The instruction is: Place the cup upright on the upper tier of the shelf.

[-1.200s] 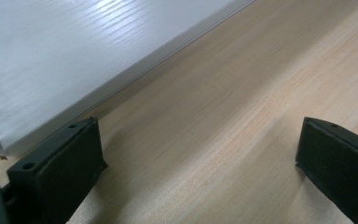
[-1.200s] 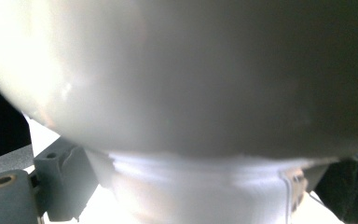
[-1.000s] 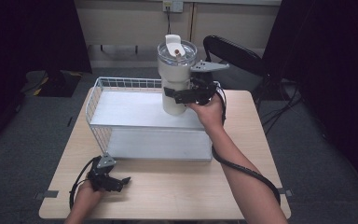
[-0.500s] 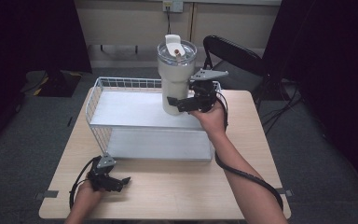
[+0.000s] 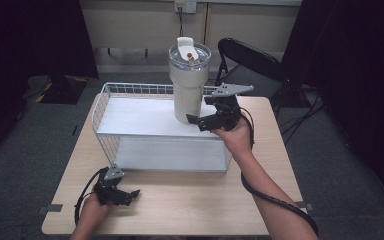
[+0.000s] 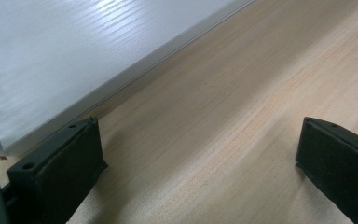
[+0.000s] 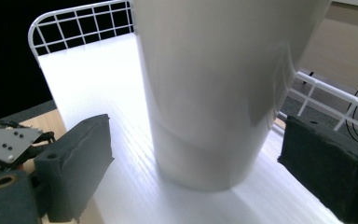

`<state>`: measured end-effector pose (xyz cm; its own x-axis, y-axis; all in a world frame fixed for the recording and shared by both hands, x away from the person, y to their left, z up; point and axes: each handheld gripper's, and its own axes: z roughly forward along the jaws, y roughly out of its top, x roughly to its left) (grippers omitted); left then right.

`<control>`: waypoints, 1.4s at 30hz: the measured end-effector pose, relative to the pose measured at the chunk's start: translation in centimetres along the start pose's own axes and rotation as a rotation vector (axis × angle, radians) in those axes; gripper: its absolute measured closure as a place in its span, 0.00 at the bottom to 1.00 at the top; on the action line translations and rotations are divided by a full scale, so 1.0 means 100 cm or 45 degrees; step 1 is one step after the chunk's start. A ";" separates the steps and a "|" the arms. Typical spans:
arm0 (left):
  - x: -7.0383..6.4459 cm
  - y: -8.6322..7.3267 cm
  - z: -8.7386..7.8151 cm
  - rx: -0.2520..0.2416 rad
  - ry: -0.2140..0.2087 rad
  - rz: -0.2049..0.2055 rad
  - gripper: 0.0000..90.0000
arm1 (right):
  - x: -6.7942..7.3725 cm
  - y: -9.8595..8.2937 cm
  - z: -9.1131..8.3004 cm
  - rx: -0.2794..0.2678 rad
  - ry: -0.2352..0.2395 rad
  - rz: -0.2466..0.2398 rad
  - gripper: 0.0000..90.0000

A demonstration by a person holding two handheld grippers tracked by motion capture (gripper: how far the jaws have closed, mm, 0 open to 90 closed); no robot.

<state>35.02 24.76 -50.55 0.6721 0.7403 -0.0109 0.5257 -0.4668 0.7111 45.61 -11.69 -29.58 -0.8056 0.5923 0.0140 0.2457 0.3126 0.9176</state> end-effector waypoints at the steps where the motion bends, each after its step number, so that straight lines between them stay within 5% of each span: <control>1: 0.000 0.000 0.000 0.000 0.000 0.001 0.00 | 0.001 -0.001 -0.003 0.001 0.003 0.005 0.09; 26: 0.000 0.000 0.000 0.005 -0.006 0.005 0.00 | 0.034 -0.011 -0.046 -0.033 0.117 -0.045 0.09; 42: 0.001 0.000 -0.001 0.021 -0.004 0.025 0.00 | 0.040 -0.037 -0.060 -0.046 0.170 -0.025 0.09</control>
<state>35.08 24.90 -50.46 0.6838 0.7297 0.0008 0.5210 -0.4890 0.6996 38.19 -14.92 -30.56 -0.8753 0.4814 0.0462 0.2114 0.2951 0.9318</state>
